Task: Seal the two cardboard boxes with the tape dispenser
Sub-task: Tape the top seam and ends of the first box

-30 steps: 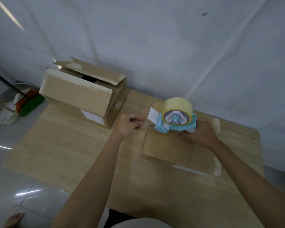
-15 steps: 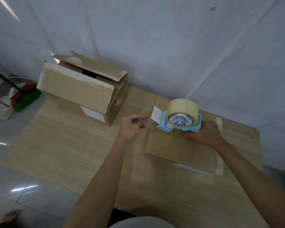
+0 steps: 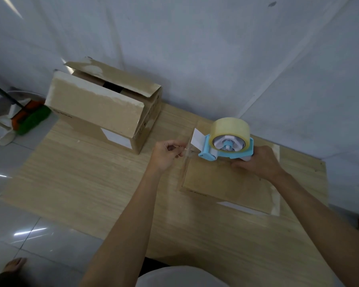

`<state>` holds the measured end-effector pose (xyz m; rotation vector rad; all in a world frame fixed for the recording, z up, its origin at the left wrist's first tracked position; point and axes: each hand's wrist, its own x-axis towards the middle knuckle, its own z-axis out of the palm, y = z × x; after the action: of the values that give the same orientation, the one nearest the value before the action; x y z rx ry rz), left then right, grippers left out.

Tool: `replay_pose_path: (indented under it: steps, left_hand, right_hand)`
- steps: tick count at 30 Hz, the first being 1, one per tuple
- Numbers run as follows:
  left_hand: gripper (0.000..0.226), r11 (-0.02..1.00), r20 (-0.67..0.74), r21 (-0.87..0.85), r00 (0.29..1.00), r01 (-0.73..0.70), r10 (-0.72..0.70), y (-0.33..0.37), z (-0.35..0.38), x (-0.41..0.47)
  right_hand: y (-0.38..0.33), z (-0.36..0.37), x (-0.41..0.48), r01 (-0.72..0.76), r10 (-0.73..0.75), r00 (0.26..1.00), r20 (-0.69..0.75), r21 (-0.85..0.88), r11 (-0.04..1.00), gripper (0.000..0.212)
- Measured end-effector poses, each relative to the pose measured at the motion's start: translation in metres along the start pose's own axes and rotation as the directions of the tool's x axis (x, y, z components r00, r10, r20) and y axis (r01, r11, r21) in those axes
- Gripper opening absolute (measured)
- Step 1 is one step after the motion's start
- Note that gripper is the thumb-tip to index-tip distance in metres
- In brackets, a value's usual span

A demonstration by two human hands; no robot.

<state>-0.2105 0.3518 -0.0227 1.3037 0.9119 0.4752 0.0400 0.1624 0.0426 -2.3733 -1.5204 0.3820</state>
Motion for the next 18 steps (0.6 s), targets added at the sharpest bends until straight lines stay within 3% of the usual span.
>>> replay_pose_path:
  steps: [4,7,10,15,18]
  left_hand:
    - [0.024,0.991,-0.025,-0.111,0.997,0.074,-0.077,-0.014,0.016,-0.003]
    - [0.021,0.978,-0.119,-0.193,0.988,0.078,-0.102,-0.022,0.034,-0.010]
    - [0.017,0.995,-0.232,-0.089,0.970,0.048,-0.068,-0.030,0.041,-0.019]
    - [0.026,0.986,-0.161,-0.125,0.979,0.107,-0.127,-0.023,0.047,-0.038]
    - [0.037,0.990,-0.088,0.140,0.995,-0.023,0.036,-0.025,0.062,-0.053]
  right_hand:
    - [-0.004,0.000,-0.001,0.005,-0.005,1.000,0.010,-0.010,1.000,0.037]
    - [-0.004,0.000,-0.002,-0.034,0.032,0.999,0.025,0.048,0.998,0.038]
    - [-0.010,-0.003,-0.003,-0.051,0.042,0.997,0.068,0.140,0.989,0.040]
    - [-0.007,-0.004,-0.001,0.037,-0.049,0.993,0.108,0.106,0.994,0.034]
    - [-0.004,-0.004,-0.001,0.138,-0.137,0.986,0.094,-0.002,0.990,0.031]
